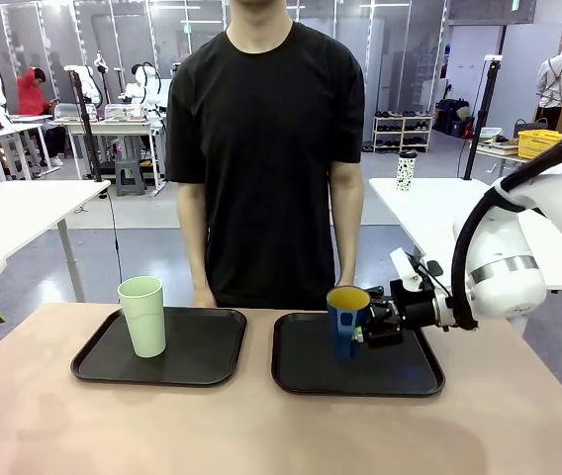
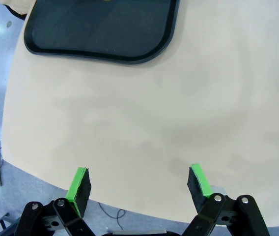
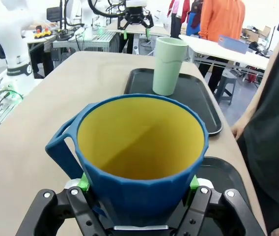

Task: Sort and store the cups by type.
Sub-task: Pick up the Handle plastic cup and place it into the empty Flat Tray.

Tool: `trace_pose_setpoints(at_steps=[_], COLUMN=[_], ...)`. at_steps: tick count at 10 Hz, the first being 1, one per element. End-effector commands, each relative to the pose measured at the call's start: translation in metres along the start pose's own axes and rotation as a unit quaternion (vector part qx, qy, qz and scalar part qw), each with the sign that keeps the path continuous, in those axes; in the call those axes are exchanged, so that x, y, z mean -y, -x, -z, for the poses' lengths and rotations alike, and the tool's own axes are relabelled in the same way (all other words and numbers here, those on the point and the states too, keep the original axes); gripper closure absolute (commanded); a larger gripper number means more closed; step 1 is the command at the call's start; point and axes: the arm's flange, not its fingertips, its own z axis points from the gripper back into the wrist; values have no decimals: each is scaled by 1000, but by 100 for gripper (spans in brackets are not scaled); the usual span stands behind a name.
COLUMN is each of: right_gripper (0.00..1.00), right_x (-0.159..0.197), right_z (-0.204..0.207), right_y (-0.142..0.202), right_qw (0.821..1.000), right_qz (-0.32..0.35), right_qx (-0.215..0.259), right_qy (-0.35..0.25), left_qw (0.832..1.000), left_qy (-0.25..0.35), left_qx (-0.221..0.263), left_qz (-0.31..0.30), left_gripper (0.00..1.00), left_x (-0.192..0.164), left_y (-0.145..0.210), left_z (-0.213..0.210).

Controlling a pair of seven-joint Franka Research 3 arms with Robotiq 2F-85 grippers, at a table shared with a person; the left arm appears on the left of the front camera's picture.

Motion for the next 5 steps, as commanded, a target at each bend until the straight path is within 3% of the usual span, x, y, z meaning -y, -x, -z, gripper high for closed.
trace_pose_setpoints(at_steps=[1, 5], right_gripper=[24, 24], right_x=[19, 34], right_z=[-5, -14], right_y=[-2, 5], right_qw=[1000, 999], right_qz=[17, 32], right_qx=[12, 25], right_qy=[-6, -2], left_qw=[1000, 1000], left_qy=[-7, -7], left_qx=[13, 13], left_qz=[7, 7], left_gripper=[0, 0], left_x=[-4, -4], left_y=[2, 2], left_z=[1, 1])
